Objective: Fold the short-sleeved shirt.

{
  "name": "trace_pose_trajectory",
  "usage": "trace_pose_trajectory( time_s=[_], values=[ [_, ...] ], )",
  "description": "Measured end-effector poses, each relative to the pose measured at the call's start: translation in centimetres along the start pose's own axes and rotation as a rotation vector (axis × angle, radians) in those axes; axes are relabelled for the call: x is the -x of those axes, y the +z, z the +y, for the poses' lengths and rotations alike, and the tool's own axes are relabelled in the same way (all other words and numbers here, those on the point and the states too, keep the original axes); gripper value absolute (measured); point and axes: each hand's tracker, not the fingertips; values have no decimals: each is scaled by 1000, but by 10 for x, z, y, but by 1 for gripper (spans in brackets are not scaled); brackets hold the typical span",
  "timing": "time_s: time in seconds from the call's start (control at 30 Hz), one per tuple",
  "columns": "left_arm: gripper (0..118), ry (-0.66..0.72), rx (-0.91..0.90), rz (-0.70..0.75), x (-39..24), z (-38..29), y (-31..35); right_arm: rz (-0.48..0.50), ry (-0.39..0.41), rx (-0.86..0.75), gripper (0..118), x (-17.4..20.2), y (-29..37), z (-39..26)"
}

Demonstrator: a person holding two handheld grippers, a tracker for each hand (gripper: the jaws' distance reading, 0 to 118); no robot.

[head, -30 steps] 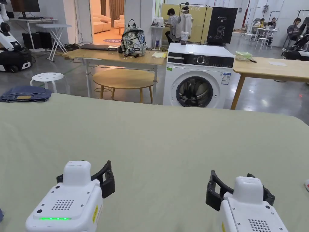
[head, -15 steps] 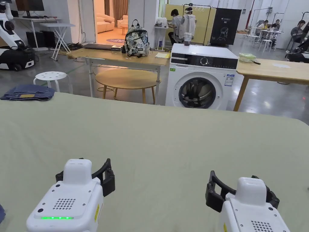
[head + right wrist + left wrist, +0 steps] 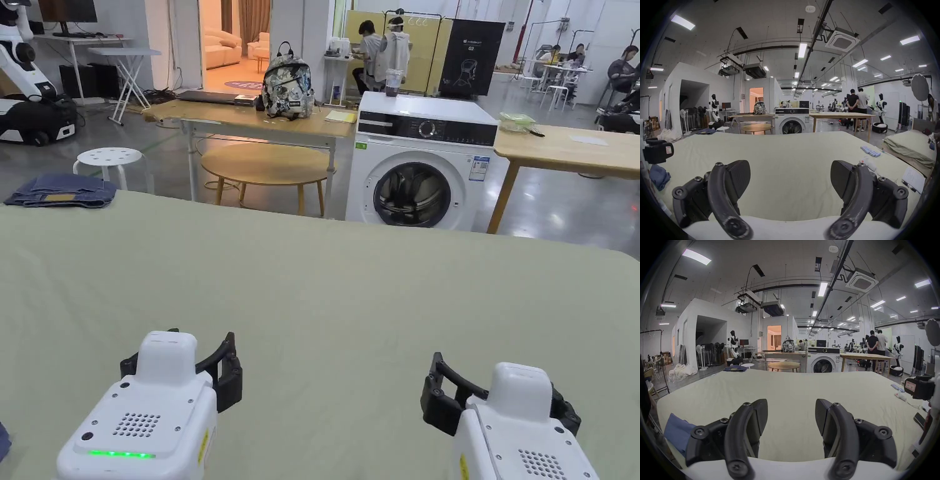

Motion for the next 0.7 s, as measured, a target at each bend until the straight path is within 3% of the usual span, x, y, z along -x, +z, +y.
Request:
trace_pose_trajectory(
  time_s=[0.37, 0.7],
  values=[
    [60, -3, -17, -43, 1, 0, -3, -110, -23, 64, 102, 10, -6, 8],
    [64, 13, -51, -65, 0, 2, -3, -122, -36, 102, 102, 13, -10, 12]
  ],
)
